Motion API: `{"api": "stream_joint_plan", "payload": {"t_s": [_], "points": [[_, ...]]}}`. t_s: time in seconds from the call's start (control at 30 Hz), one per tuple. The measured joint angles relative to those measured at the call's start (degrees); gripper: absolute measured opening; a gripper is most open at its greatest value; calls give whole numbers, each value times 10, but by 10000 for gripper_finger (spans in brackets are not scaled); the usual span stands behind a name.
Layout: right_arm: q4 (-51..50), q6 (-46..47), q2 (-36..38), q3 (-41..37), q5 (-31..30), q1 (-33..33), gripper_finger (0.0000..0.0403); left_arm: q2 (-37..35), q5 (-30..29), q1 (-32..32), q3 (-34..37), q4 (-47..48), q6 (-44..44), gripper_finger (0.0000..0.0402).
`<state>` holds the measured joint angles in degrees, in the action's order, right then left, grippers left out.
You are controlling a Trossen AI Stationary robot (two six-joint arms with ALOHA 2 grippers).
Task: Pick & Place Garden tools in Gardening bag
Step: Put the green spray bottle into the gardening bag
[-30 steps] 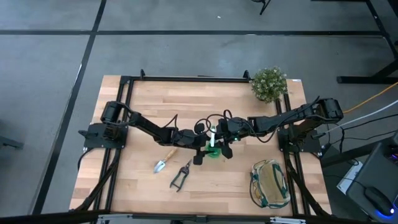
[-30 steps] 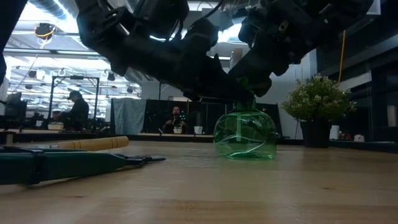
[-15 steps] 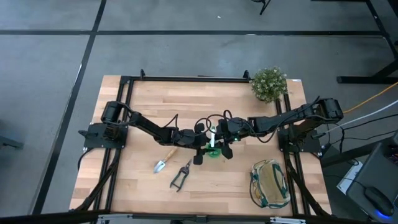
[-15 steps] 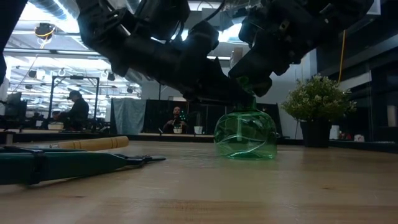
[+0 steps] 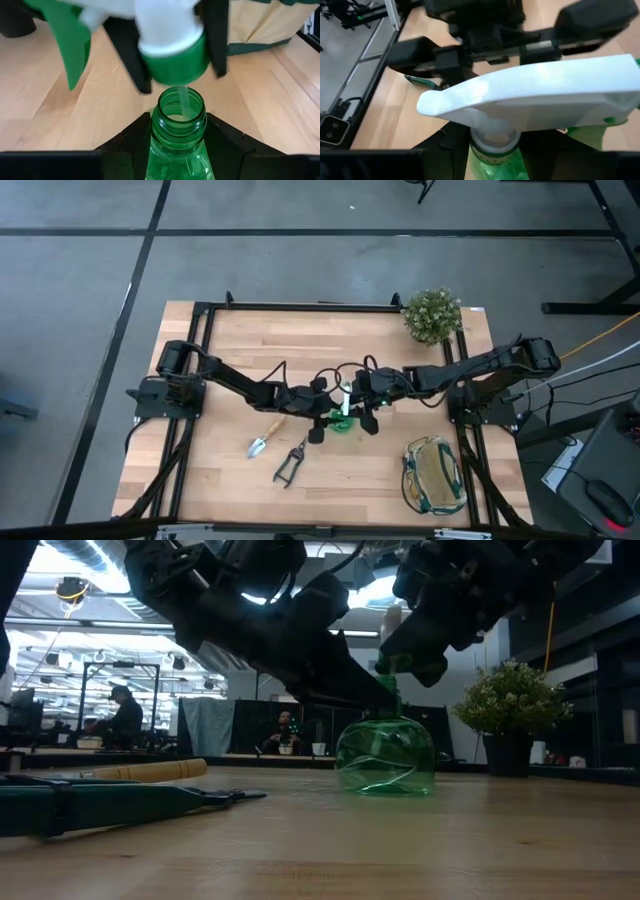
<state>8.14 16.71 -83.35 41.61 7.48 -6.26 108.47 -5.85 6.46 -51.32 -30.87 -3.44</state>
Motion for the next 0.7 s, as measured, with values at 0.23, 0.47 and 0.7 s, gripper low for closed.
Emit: {"api": "stream_joint_plan", "payload": {"t_s": [0.23,0.47,0.7], "points": [[4,-9,-6,0,-25,-15,150,-1,22,-12,1,-2,-5,150],[8,-58,-16,0,-43,-17,162,0,19,-13,1,-9,-5,150],[50,-48,-40,0,-30,-17,199,0,17,-13,2,-9,-11,150]]}}
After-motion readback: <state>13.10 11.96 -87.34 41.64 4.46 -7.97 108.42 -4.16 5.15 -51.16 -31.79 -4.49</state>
